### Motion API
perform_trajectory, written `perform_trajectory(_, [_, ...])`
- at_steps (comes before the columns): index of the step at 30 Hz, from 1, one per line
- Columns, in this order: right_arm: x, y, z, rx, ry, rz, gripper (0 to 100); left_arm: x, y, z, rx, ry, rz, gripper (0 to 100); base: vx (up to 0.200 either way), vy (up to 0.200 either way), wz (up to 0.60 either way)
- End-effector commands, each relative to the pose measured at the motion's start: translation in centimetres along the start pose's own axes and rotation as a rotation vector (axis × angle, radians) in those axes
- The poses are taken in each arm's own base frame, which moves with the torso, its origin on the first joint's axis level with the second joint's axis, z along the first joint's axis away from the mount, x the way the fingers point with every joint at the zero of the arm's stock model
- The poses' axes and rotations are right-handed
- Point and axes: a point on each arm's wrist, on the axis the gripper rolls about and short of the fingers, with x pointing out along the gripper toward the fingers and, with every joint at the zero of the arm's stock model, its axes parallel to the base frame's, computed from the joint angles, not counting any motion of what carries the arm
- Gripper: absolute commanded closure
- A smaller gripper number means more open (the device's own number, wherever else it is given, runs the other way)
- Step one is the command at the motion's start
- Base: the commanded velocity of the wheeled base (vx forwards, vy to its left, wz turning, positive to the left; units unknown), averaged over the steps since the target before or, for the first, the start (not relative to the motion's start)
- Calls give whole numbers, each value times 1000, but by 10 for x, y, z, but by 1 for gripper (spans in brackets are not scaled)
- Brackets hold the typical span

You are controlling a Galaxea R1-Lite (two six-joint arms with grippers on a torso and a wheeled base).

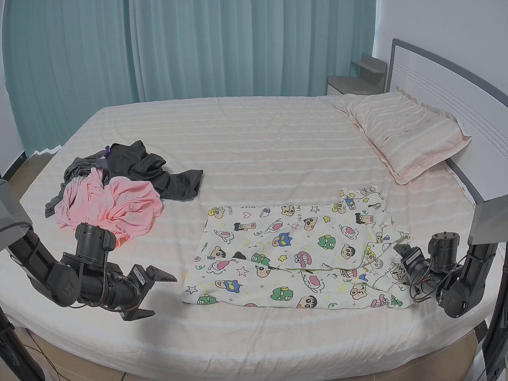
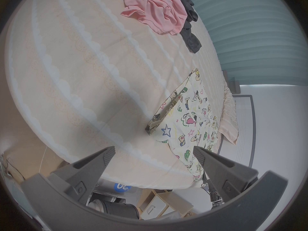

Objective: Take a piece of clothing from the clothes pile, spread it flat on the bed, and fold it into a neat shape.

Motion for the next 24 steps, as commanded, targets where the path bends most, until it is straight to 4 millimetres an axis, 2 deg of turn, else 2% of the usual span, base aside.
perform_trajectory(1, [2, -2, -1, -1, -1, -7, 0, 0, 0, 0, 0, 1, 2, 0, 0, 0, 0])
perform_trajectory(13, [24, -6, -11, -19, 15, -12, 0, 0, 0, 0, -1, 1, 2, 0, 0, 0, 0])
perform_trajectory(14, [24, -6, -11, -20, 16, -12, 100, 0, 0, 0, 0, 1, 2, 0, 0, 0, 0])
perform_trajectory(24, [12, 1, -7, -36, 11, 10, 100, 1, 1, 0, 0, 2, 3, 0, 0, 0, 0])
